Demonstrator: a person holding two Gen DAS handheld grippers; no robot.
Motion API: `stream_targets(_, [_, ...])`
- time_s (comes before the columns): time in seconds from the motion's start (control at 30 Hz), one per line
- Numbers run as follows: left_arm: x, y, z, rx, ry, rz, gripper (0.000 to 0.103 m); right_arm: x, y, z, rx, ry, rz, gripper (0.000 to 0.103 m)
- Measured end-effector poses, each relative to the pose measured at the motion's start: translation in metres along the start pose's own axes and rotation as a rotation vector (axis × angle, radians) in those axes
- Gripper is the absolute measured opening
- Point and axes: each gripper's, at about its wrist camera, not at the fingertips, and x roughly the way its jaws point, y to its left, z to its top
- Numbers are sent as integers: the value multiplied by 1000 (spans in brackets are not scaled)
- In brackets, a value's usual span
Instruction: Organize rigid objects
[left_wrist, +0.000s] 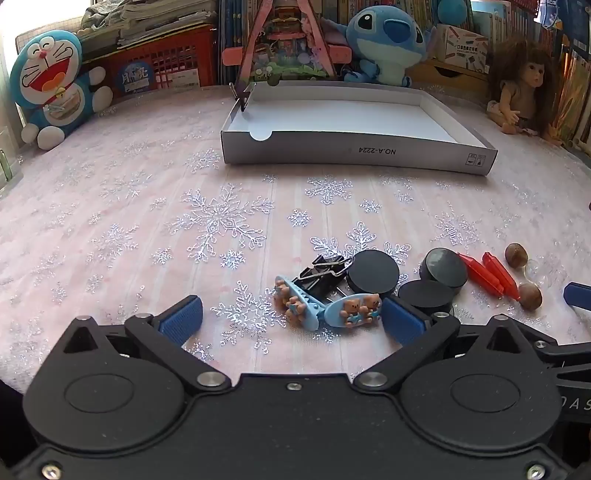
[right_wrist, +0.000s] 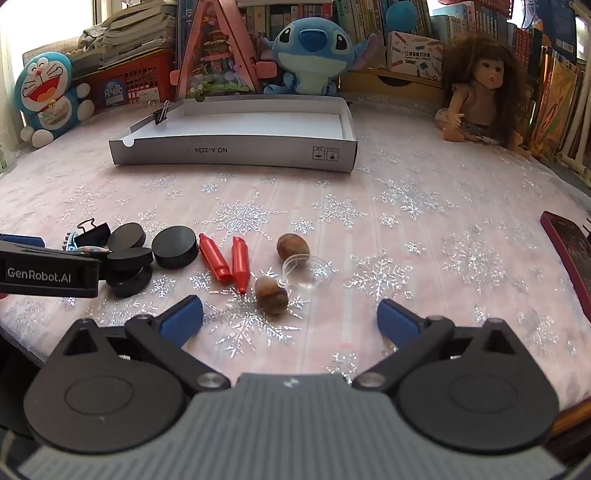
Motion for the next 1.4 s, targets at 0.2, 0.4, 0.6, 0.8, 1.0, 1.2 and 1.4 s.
stream_targets(0.2, [0, 0, 0, 1, 0, 2, 103, 0, 0, 0, 2, -2, 0, 103])
stream_targets(0.4, [0, 0, 0, -2, 3, 4, 103, 0, 0, 0, 1, -3, 0, 103])
stream_targets(0.6, [1, -1, -1, -4, 7, 7, 103, 0, 1, -1, 1, -3, 0, 103])
stream_targets(0.8, [1, -1, -1, -4, 6, 7, 103, -1, 1, -1, 1, -3, -1, 103])
stream_targets(1.0, [1, -1, -1, -4, 6, 7, 103, -1, 1, -1, 1, -4, -1, 103])
stream_targets(1.2, [1, -1, -1, -4, 6, 7, 103, -1, 1, -2, 0, -4, -1, 103])
stream_targets(1.4, [1, -1, -1, -4, 6, 8, 103, -1, 1, -2, 0, -4, -1, 103])
